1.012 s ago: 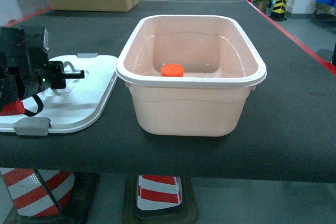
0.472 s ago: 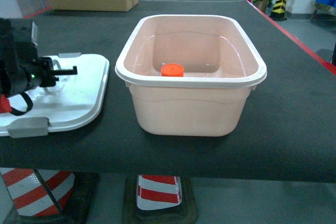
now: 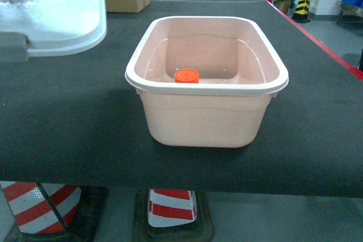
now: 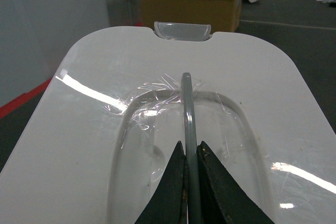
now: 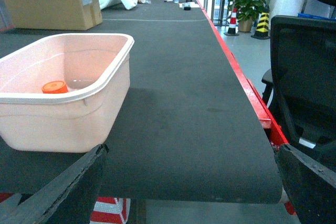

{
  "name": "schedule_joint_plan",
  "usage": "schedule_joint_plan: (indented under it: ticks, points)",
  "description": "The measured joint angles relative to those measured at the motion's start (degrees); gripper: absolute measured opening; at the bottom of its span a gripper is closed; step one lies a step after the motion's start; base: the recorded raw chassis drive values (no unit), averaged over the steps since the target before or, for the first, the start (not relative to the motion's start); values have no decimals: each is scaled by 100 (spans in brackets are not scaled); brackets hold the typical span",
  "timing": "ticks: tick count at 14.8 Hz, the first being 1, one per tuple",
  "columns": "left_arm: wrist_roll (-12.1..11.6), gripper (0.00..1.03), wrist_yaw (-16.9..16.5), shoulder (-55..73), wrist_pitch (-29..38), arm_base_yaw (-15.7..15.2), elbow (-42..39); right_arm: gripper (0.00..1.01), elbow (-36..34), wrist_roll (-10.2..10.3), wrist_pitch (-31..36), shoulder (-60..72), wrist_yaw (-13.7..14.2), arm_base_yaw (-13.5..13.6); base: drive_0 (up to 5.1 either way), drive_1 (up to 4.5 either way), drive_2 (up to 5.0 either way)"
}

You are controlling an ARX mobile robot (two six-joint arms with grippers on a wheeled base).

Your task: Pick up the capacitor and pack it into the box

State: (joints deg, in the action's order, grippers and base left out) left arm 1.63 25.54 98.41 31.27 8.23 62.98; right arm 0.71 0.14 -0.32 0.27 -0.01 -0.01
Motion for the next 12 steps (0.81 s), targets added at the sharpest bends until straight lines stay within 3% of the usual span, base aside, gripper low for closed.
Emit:
schedule_joint_plan:
  ticks: [2,4,6,8,12]
  points:
    - [105,2,605,-164,-435,887,343,98,0,0,2,0,0,0,0,0,0]
    - [291,2,769,105,-684,1633,997,98,0,0,-2,0,0,0,0,0,0]
    - [337,2,787,584,-866,2096,1593,98,0,0,0,0,0,0,0,0,0]
    - [404,2,654,1217,-1095,2391,2190,98,0,0,0,0,0,0,0,0,0]
    - [636,2,560,2190,-1611,2448,3091,98,0,0,0,0,0,0,0,0,0]
